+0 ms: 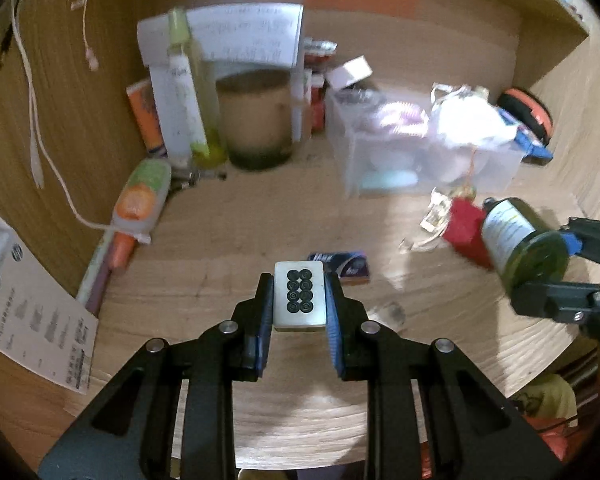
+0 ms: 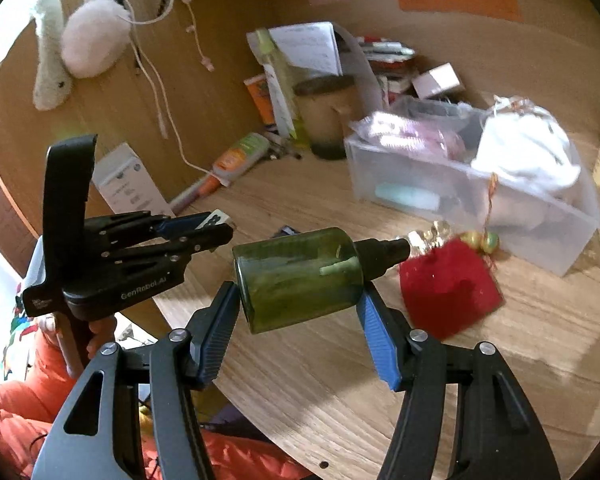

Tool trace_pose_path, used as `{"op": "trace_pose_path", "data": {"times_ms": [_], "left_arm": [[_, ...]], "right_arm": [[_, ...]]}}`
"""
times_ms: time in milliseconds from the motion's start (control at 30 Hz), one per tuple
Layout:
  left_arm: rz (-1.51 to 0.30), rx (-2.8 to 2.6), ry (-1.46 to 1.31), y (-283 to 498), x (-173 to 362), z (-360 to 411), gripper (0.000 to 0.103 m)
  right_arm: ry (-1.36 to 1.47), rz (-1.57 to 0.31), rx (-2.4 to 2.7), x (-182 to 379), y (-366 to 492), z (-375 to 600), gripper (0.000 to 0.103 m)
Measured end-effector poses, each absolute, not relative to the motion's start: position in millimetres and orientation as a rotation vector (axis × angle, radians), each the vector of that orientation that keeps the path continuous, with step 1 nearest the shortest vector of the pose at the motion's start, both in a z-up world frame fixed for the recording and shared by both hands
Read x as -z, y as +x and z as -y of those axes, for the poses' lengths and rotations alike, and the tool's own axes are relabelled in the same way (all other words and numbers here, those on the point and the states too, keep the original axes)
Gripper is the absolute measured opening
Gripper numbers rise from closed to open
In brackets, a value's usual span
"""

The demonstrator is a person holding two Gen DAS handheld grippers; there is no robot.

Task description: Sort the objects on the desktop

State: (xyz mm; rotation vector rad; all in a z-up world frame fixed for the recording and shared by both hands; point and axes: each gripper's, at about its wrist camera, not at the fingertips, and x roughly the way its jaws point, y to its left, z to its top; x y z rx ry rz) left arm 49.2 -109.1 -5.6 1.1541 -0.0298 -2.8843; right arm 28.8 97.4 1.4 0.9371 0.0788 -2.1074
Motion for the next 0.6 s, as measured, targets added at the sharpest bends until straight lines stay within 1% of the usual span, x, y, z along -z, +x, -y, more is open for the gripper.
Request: {"op": "trace_pose_path", "data": {"times_ms": [267,600], "left_arm": [[0.014,2.996,1.045,46.8,-27.0,87.6,0.024],[0.034,3.099,0.967,20.0,-51.2,62.3,0.024]], "right_arm": [[0.851,-0.081,2.170,-26.1,23.6,-108.5,0.057],[0.802,-0.052,2.295,-50.2,-6.7,-145.7,0.057]]}}
